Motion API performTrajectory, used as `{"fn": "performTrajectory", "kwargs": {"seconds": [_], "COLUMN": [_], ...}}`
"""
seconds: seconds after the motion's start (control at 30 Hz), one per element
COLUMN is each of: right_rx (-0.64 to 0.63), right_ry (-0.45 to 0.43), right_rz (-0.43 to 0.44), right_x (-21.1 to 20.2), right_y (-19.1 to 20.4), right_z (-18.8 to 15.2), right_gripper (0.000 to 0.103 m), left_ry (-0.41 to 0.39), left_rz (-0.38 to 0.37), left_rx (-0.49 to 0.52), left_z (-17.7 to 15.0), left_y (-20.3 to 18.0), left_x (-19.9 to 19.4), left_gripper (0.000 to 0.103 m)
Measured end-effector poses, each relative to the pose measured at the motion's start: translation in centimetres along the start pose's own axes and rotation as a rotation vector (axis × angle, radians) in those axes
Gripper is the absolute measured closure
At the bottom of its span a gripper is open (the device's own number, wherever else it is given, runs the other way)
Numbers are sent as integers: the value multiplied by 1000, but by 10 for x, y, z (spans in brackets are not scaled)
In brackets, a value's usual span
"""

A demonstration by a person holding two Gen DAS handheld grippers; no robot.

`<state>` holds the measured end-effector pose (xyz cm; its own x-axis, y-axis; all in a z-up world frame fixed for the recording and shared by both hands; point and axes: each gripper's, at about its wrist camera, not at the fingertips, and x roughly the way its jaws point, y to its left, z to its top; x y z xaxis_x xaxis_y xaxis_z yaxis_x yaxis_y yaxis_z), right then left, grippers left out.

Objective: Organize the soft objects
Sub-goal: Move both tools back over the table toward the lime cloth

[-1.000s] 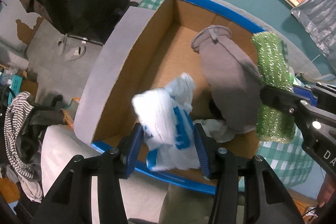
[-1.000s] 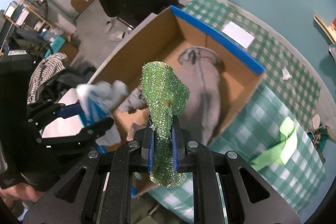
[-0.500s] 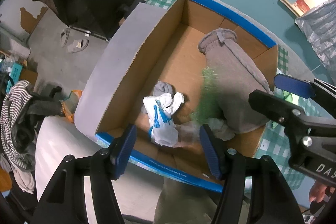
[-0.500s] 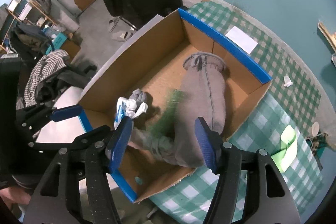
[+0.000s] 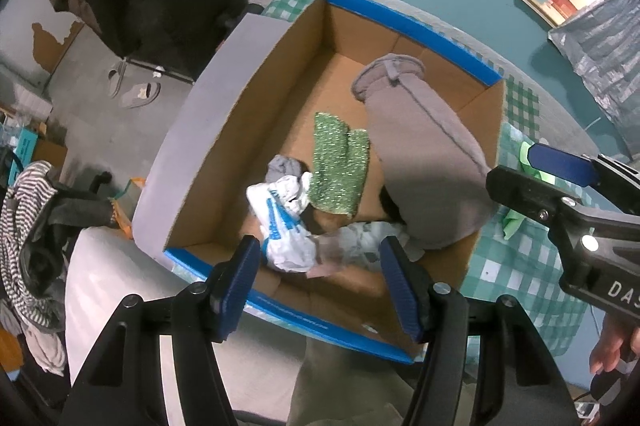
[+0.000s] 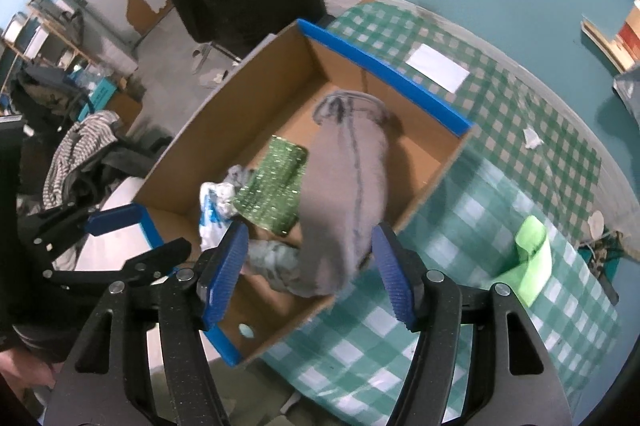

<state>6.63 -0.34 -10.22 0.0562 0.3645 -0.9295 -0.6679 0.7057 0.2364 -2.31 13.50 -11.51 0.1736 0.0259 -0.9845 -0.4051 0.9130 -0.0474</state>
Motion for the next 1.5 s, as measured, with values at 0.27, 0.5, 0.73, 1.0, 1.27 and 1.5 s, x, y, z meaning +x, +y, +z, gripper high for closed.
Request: {"fn": "performTrajectory", "kwargs": {"seconds": [0.27, 0.5, 0.73, 1.0, 1.27, 1.5], "right_rx": [85, 155, 206, 256, 304, 356], "right_ry": [-5, -10, -15, -4, 43, 84], "right_rz": [-34, -60, -84, -111, -153, -162], "right_x": [-11, -22, -31, -35, -24, -3], "right_y": [-39, -73, -99, -129, -167, -198], "right_z": [-16, -31, -44, -59, -78, -89], "right_gripper": [37, 37, 37, 37, 37, 37], "left_ry": [-4, -8, -8, -17, -24, -12], "left_rz": [-20, -51, -62, -70, -62, -57], "left_rx": [60, 123, 166, 208, 277, 353], "left_z": [1, -3, -3, -2, -2, -5], "left_y": [-25, -53, -76, -101, -134, -167], "left_x": [-3, -3, -3, -4, 2, 18], "left_gripper": [39, 39, 39, 39, 39, 39]}}
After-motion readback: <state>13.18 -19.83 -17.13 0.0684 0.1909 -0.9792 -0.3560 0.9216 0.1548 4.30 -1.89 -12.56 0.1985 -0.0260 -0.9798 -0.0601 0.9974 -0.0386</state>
